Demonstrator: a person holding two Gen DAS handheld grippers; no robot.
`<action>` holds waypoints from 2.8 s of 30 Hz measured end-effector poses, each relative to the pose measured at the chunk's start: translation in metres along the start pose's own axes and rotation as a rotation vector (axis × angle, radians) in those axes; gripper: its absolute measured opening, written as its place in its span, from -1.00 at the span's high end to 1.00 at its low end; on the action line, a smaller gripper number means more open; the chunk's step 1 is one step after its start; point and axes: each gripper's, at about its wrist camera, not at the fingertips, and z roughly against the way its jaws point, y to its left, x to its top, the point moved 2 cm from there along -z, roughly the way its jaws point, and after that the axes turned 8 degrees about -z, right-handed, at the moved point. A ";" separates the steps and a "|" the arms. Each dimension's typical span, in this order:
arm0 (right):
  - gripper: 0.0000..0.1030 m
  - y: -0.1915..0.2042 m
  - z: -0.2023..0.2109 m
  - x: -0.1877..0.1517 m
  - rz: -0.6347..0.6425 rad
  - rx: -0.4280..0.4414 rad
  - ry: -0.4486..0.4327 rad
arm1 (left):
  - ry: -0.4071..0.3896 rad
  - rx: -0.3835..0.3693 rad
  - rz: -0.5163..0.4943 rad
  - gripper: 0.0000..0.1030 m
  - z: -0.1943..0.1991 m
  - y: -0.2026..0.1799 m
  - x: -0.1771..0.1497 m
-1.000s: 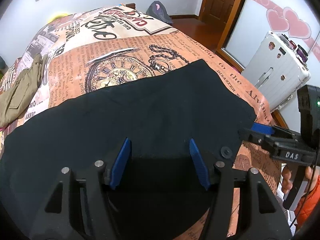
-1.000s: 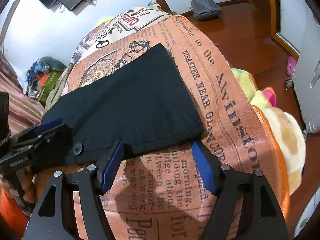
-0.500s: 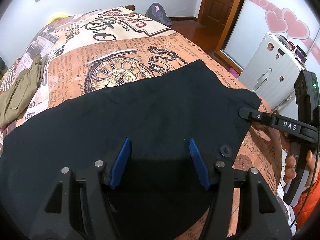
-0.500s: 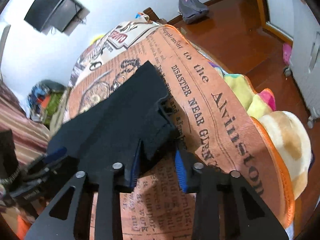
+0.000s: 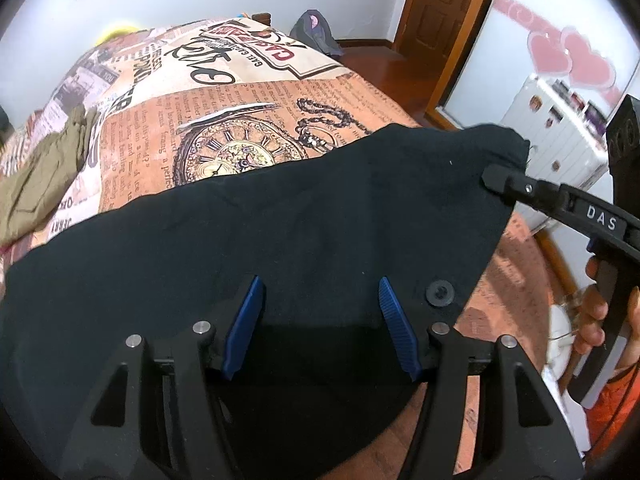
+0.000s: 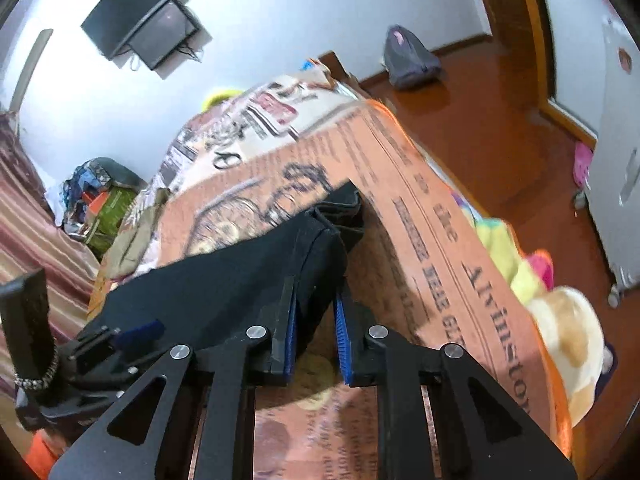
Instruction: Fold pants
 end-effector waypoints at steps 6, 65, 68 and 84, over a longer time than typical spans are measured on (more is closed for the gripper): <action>0.71 0.043 0.012 0.016 0.077 0.050 -0.047 | -0.066 0.037 0.021 -0.17 0.038 0.021 -0.004; 0.20 0.162 -0.076 -0.121 0.585 -0.008 0.257 | -0.049 0.120 0.246 -0.35 0.089 0.131 -0.135; 0.20 0.159 -0.070 -0.122 0.583 -0.005 0.256 | -0.059 0.129 0.246 -0.35 0.092 0.129 -0.138; 0.11 0.202 -0.020 -0.104 0.616 0.067 0.138 | -0.220 0.391 0.433 -0.46 0.213 0.190 -0.202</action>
